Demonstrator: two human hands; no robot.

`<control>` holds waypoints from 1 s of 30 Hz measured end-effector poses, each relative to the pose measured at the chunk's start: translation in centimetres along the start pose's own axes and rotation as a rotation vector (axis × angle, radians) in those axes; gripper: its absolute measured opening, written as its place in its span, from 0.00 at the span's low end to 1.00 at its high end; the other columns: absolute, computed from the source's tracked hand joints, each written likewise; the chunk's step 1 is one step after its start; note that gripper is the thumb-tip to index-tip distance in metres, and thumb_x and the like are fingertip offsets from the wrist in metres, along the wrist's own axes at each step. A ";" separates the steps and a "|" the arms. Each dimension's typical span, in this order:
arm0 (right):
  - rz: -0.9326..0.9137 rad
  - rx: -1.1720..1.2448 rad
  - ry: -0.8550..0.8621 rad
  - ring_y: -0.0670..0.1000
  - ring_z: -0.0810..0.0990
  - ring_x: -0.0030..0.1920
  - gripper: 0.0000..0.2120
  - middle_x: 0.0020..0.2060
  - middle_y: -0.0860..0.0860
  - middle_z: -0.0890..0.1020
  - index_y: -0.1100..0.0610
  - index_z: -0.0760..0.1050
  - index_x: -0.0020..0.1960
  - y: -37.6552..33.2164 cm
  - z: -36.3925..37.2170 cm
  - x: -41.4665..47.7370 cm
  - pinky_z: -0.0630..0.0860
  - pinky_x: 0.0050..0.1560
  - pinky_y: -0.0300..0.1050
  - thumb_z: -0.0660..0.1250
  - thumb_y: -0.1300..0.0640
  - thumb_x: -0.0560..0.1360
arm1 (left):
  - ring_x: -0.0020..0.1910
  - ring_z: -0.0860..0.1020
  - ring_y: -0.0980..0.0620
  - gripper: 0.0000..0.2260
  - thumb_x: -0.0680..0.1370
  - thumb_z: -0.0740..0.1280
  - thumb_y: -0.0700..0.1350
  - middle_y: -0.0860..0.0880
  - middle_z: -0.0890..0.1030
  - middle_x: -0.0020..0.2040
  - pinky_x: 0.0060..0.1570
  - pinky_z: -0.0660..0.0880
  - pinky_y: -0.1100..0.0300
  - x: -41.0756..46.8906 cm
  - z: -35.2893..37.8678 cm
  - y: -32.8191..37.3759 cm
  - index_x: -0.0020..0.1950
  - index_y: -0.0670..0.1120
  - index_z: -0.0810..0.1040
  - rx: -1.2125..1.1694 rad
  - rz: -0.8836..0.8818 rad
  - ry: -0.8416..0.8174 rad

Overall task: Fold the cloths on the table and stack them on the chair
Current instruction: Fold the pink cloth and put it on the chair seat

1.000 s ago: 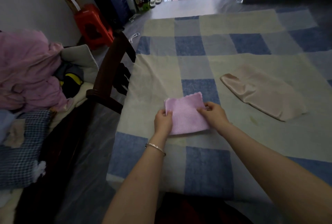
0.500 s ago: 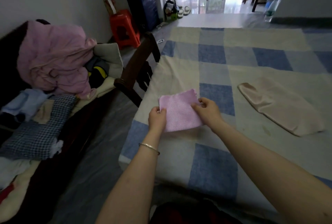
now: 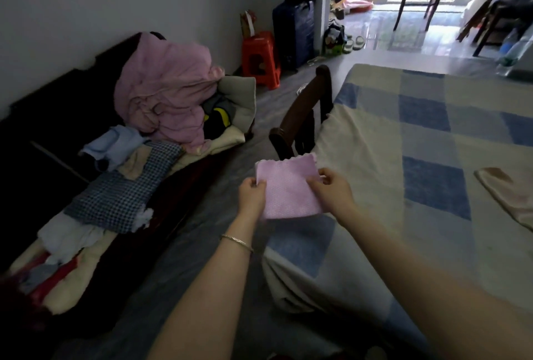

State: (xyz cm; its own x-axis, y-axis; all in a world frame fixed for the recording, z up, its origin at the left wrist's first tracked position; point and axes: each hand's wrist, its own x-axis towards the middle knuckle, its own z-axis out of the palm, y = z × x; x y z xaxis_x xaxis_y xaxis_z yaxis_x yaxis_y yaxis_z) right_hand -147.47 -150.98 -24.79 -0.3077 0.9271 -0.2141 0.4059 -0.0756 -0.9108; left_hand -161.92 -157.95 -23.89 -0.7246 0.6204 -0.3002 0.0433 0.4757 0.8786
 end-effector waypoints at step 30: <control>-0.109 0.011 -0.139 0.50 0.75 0.46 0.08 0.43 0.52 0.78 0.59 0.76 0.52 -12.0 21.5 5.4 0.71 0.46 0.42 0.62 0.58 0.76 | 0.49 0.71 0.49 0.15 0.79 0.60 0.40 0.45 0.73 0.50 0.50 0.68 0.58 14.1 -18.8 -2.3 0.63 0.35 0.72 -0.163 -0.033 0.132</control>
State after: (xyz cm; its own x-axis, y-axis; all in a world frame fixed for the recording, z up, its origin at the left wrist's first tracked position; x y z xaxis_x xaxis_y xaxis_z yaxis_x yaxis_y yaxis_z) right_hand -172.51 -152.92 -22.62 -0.4655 0.8705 -0.1595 0.3546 0.0183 -0.9348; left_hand -185.19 -162.02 -23.12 -0.8079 0.5143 -0.2877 -0.0859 0.3802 0.9209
